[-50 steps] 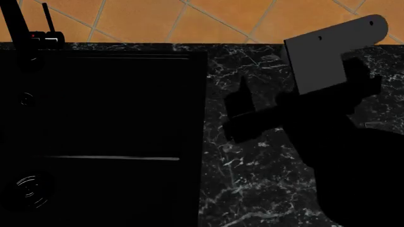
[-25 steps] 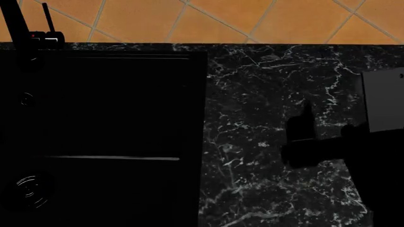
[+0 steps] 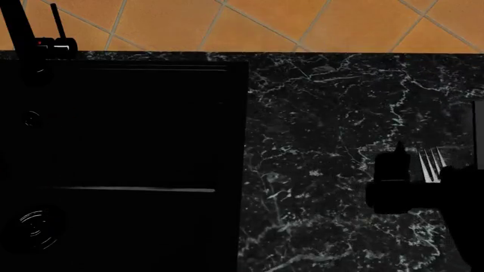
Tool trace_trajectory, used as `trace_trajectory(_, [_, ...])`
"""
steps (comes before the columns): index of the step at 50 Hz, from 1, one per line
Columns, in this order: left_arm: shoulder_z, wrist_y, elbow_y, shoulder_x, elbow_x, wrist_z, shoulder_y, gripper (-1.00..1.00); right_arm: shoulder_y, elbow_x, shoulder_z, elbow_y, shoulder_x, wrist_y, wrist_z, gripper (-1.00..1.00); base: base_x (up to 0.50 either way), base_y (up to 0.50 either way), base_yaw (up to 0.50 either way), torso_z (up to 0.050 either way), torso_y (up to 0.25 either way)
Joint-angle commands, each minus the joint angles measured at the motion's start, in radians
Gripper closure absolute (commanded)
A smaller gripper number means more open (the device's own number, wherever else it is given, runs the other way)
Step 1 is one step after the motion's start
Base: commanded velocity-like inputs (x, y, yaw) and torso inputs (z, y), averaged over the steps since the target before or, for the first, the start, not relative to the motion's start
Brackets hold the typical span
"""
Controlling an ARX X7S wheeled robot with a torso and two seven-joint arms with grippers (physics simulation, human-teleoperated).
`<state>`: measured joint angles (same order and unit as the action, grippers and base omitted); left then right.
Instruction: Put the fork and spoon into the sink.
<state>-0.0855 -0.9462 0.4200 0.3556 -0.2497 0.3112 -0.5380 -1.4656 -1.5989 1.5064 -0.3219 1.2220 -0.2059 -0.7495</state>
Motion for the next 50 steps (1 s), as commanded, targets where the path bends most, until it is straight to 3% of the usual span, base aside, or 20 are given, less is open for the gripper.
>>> trace_trajectory(1, [0.011, -0.002, -0.003, -0.001, -0.002, 0.002, -0.005, -1.00, 0.001, -0.047, -0.006, 0.048, 0.014, -0.014, 0.045, -1.00, 0.00, 0.00, 0.00, 0.000, 0.000])
trace_trajectory(32, [0.014, 0.001, -0.005, 0.007, -0.008, 0.006, -0.004, -1.00, -0.207, -0.182, -0.036, 0.276, -0.087, -0.365, 0.113, -1.00, 0.00, 0.00, 0.00, 0.000, 0.000])
trace_trajectory(50, [0.012, 0.001, -0.001, 0.010, -0.012, 0.011, 0.004, -1.00, -0.182, -0.150, -0.007, 0.437, -0.138, -0.393, 0.180, -1.00, 0.00, 0.00, 0.00, 0.000, 0.000])
